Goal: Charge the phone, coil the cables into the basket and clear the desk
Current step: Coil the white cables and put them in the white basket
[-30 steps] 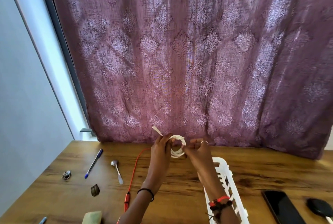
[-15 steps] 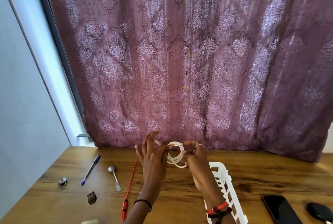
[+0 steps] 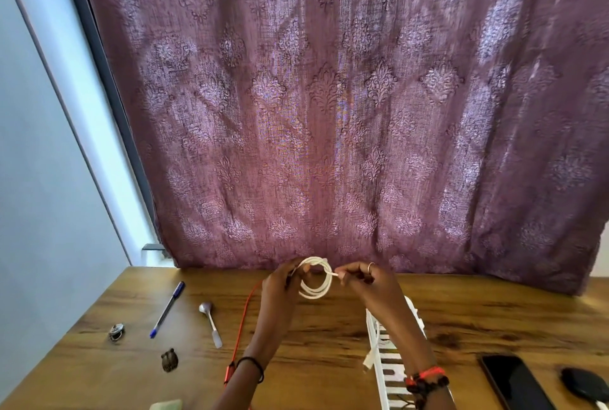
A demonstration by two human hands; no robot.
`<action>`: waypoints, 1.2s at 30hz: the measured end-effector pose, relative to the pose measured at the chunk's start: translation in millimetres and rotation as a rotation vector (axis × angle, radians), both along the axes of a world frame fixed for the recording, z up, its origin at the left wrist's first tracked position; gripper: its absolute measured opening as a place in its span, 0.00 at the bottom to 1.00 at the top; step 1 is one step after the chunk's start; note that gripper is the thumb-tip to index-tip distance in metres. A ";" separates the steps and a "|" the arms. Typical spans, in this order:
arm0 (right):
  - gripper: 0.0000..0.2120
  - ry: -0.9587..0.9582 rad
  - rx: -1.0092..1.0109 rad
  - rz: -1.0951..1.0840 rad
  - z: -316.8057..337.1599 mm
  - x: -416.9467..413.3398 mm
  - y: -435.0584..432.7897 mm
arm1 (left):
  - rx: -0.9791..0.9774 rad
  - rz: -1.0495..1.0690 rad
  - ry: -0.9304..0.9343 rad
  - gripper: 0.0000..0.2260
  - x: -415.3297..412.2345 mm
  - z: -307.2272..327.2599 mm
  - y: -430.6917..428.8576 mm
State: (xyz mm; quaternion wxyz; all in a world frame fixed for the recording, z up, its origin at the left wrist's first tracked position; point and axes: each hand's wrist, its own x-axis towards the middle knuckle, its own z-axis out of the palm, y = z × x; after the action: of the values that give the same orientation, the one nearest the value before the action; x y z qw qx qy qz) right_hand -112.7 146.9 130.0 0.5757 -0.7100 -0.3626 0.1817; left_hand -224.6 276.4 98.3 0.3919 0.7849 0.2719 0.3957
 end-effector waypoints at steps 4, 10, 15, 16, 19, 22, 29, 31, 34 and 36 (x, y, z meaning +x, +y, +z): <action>0.05 -0.057 0.005 -0.034 -0.9 0.5 0.3 | -0.139 -0.020 -0.047 0.06 2.8 2.3 -1.9; 0.07 -0.409 -0.064 -0.439 -9.9 -9.2 14.5 | -0.272 -0.042 -0.169 0.09 9.2 0.7 -11.0; 0.15 -0.441 -0.166 -0.438 -23.0 -25.5 28.1 | -0.355 -0.012 -0.258 0.07 17.2 0.4 -18.7; 0.17 -0.443 -0.159 -0.440 -23.0 -28.5 30.2 | -0.366 -0.006 -0.277 0.07 18.3 0.4 -20.0; 0.18 -0.379 -0.150 -0.431 -20.5 -33.5 33.9 | -0.409 -0.019 -0.323 0.08 18.9 -0.7 -25.6; 0.21 -0.288 -0.142 -0.444 -18.8 -31.3 32.4 | -0.491 -0.034 -0.351 0.09 17.3 -3.3 -33.4; 0.22 -0.145 -0.067 -0.421 -22.8 -31.3 29.0 | -0.684 -0.106 -0.396 0.09 19.0 -13.2 -45.8; 0.22 -0.159 -0.086 -0.419 -24.2 -32.4 28.5 | -0.690 -0.085 -0.374 0.08 19.9 -17.0 -43.9; 0.21 -0.162 -0.093 -0.396 -27.8 -34.7 28.9 | -0.605 0.008 -0.282 0.07 21.3 -24.5 -34.0; 0.20 -0.143 -0.087 -0.365 -29.6 -35.6 29.6 | -0.510 0.048 -0.200 0.07 20.2 -29.4 -27.0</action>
State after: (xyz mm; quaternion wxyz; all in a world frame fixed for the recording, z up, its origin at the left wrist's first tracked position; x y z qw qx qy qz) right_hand -148.3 176.5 100.3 0.5405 -0.7994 -0.2595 0.0390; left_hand -204.4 249.4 68.9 0.5925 0.6111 0.3411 0.3990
